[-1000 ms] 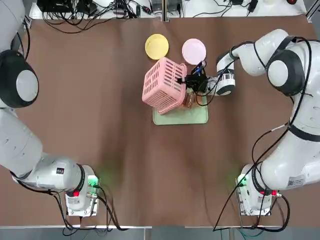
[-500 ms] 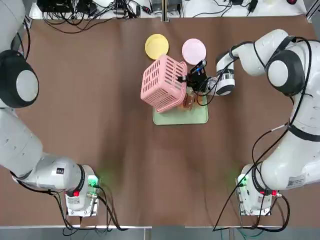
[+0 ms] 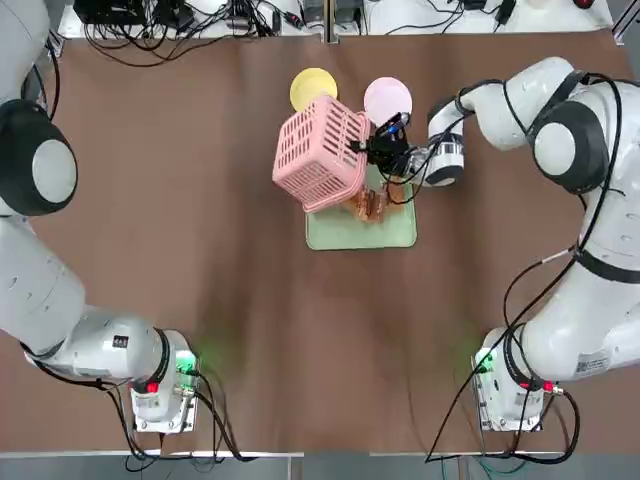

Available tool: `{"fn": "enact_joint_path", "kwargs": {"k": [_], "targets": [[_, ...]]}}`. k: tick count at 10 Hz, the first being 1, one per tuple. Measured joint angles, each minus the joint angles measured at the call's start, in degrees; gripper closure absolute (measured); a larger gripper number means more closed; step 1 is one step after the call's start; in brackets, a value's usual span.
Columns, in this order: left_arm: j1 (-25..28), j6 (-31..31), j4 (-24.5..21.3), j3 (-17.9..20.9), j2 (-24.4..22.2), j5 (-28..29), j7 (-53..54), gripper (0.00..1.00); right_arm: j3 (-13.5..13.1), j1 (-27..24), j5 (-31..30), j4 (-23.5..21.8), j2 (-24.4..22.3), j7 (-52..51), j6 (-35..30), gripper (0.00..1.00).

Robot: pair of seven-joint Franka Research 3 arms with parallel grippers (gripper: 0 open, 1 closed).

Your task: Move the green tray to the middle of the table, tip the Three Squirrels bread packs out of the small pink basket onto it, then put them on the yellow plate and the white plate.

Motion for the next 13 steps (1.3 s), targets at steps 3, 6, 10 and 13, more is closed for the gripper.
{"fn": "enact_joint_path", "kwargs": {"k": [3,6,10,13], "targets": [[0.04,0.00,0.00,0.03,0.00,0.00,0.00,0.00,0.79,0.11,1.69,0.84,0.13,0.63,-0.04,0.93],[-0.18,0.00,0.00,-0.09,0.44,0.00,-0.18,0.00,1.09,-1.04,2.28,2.02,-2.35,6.50,1.44,0.93],[-0.77,2.08,-0.04,-0.29,1.33,-0.17,-0.93,0.00,1.18,-5.01,2.29,1.88,-14.21,21.20,9.80,0.93],[-3.99,3.89,-0.03,-0.76,5.26,-0.65,-4.55,0.00,1.15,-7.55,-2.78,1.53,-20.86,30.33,19.10,0.93]]}}
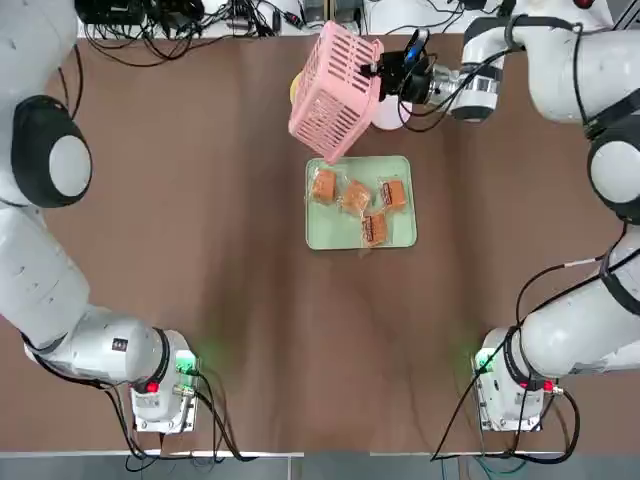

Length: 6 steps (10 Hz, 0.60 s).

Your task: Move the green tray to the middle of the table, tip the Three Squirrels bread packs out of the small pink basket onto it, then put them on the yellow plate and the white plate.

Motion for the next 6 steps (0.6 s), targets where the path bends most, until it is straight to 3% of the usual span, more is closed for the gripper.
{"fn": "enact_joint_path", "kwargs": {"k": [2,3,6], "targets": [[-2.63,2.07,0.03,-0.17,2.28,-0.03,-1.80,0.00,-0.77,-1.63,-8.78,-0.08,-4.40,6.98,5.79,0.93],[-4.05,2.87,0.04,-0.20,3.03,-0.03,-3.33,0.00,-2.56,-1.80,-13.70,-0.08,-6.52,10.01,7.55,0.93],[-6.01,4.11,0.08,-0.24,3.88,-0.28,-6.13,0.00,-13.88,-1.93,-30.60,0.94,-9.02,13.61,8.09,0.93]]}}
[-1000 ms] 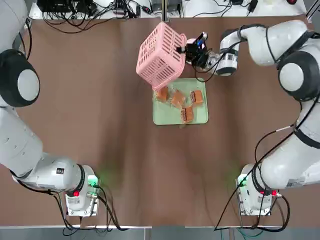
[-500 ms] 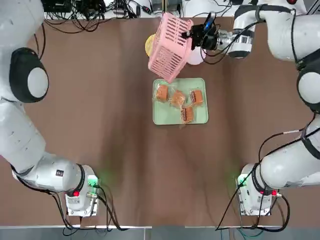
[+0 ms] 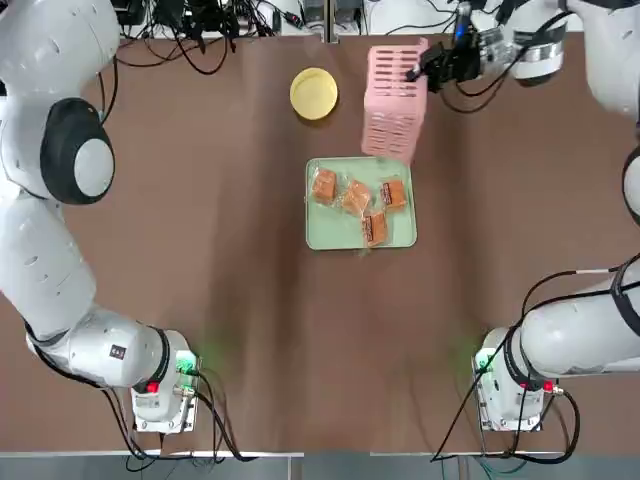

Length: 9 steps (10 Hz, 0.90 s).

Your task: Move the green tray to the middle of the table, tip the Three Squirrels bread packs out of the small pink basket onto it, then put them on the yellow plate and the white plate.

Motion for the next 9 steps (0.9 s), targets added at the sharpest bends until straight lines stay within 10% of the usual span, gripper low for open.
{"fn": "enact_joint_path", "kwargs": {"k": [9], "targets": [[-20.54,13.35,4.64,0.18,10.52,-1.15,-49.70,0.00,-14.49,0.84,-47.01,9.52,-3.85,16.57,0.06,0.93]]}}
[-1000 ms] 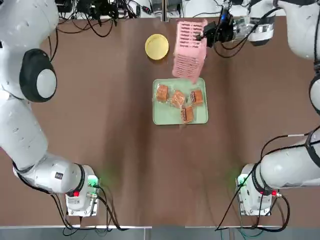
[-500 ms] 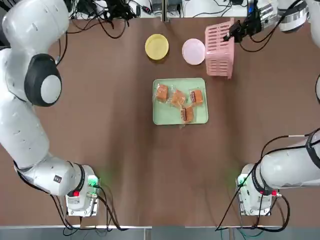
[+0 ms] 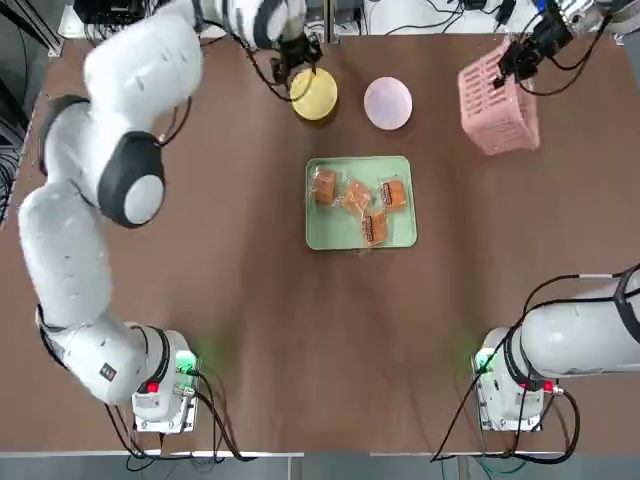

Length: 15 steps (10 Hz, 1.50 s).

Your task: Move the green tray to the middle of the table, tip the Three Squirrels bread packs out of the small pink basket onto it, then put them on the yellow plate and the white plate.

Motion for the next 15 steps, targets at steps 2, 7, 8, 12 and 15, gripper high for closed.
{"fn": "enact_joint_path", "kwargs": {"k": [2,7,8,12,15], "targets": [[-2.13,3.59,0.66,0.04,1.85,0.00,-10.91,0.00,0.19,1.29,-9.81,-0.06,0.01,7.26,2.19,0.93],[-12.92,3.83,0.90,4.72,4.70,-0.06,-23.76,0.00,4.61,2.11,-20.03,-2.02,0.05,21.86,4.81,0.93],[-13.55,4.30,0.91,4.76,5.77,-0.27,-24.04,0.00,5.11,2.11,-21.07,-3.34,0.09,23.20,6.32,0.93],[-15.19,4.66,0.91,4.77,7.49,-6.83,-27.67,0.00,8.82,1.42,-23.88,-7.17,0.14,27.65,10.20,0.93],[-17.51,4.70,0.87,4.81,9.68,-9.21,-32.34,0.00,10.11,0.16,-25.74,-10.53,0.15,28.84,12.98,0.93]]}}
